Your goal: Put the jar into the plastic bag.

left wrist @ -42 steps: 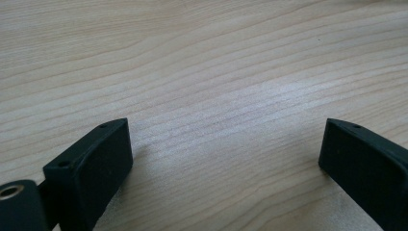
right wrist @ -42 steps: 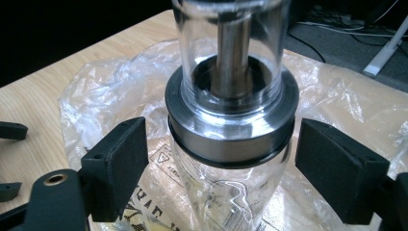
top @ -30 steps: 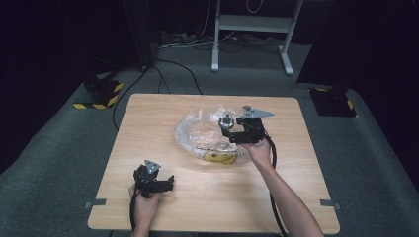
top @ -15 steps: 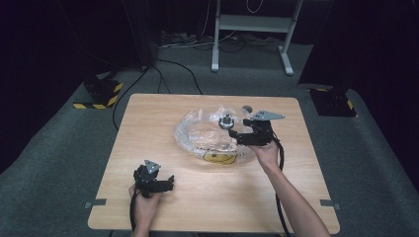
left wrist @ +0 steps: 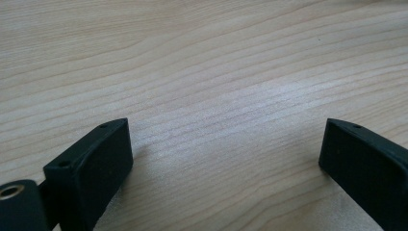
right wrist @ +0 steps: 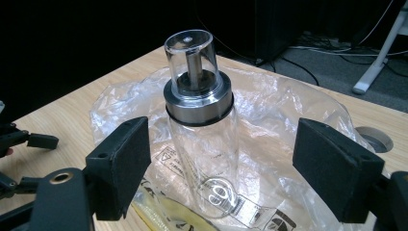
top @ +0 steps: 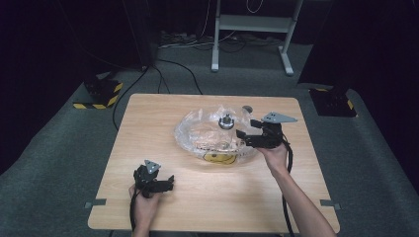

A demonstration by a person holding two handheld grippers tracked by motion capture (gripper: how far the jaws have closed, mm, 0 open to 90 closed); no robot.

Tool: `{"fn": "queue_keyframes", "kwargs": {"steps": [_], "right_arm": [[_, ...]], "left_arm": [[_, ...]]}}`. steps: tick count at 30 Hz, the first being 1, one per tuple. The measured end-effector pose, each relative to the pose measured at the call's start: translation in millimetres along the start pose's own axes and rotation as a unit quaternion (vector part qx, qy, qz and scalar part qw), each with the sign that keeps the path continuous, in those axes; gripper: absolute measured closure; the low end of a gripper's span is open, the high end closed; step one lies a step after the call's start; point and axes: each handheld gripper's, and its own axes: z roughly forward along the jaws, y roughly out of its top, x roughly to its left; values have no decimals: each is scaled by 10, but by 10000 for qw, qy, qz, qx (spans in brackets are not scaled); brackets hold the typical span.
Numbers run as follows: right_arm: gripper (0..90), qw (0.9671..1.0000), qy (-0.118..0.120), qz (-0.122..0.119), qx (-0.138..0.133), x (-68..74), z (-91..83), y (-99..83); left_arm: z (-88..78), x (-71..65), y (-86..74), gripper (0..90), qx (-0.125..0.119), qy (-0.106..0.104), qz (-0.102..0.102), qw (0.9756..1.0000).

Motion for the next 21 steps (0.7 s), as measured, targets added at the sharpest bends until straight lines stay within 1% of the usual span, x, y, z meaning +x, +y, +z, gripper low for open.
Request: {"fn": "queue_keyframes", "kwargs": {"steps": [7, 13, 21], "right_arm": [[212, 9999, 53, 16, -117, 8, -131, -12], [212, 9998, 46, 64, -194, -16, -239, -42], [213, 9997, 35, 63, -250, -32, -365, -95]], "left_arm": [[-1, 1, 0, 49, 3, 1, 5, 10000], [0, 0, 0, 48, 0, 1, 1, 10000], [0, 0, 0, 48, 0, 1, -2, 10000]]}}
